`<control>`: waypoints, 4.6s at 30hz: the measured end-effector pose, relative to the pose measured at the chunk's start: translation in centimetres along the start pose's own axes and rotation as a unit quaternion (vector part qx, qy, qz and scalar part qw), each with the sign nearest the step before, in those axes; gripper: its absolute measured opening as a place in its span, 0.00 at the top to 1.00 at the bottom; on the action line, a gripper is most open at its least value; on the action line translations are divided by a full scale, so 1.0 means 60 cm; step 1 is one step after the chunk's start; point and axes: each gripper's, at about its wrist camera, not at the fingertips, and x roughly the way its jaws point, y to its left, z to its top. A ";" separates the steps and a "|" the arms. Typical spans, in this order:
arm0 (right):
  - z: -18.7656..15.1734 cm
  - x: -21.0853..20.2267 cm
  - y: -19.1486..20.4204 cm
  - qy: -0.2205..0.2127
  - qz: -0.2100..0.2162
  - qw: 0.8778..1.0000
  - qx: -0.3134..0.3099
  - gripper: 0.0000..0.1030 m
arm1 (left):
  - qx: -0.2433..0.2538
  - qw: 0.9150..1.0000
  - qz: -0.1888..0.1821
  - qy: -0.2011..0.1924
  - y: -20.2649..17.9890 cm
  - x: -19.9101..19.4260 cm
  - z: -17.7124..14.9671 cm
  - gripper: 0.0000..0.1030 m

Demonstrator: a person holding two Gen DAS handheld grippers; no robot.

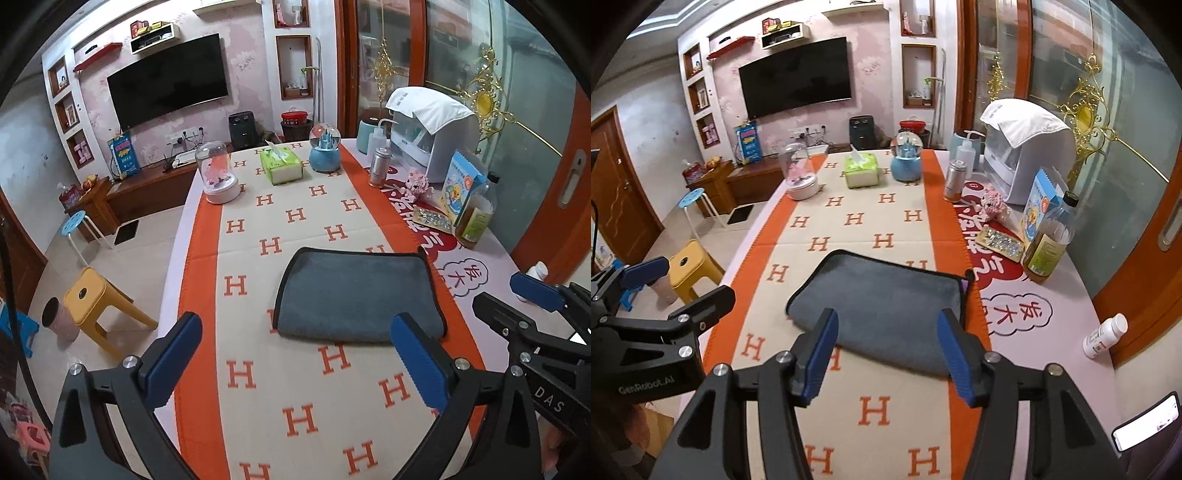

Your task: Fold towel

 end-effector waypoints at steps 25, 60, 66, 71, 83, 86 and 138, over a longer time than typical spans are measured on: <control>-0.104 -0.134 -0.018 0.003 0.024 1.000 0.014 0.37 | -0.050 0.998 0.030 -0.007 -0.055 -0.151 -0.122 0.01; -0.141 -0.155 -0.038 0.012 0.012 1.000 0.002 0.36 | -0.080 0.995 0.060 0.030 -0.091 -0.154 -0.170 0.01; -0.142 -0.156 -0.036 0.014 0.014 1.000 0.000 0.36 | -0.080 0.994 0.063 0.034 -0.092 -0.157 -0.175 0.01; -0.143 -0.155 -0.035 0.017 0.015 1.000 0.000 0.36 | -0.082 0.994 0.064 0.033 -0.092 -0.158 -0.177 0.01; -0.140 -0.151 -0.034 0.022 0.015 1.000 -0.001 0.36 | -0.080 0.994 0.063 0.034 -0.090 -0.157 -0.181 0.01; -0.140 -0.152 -0.034 0.021 0.014 1.000 -0.002 0.36 | -0.077 0.994 0.063 0.034 -0.092 -0.156 -0.182 0.01; -0.139 -0.141 -0.026 0.025 0.006 1.000 -0.003 0.36 | -0.070 0.994 0.064 0.046 -0.073 -0.150 -0.186 0.01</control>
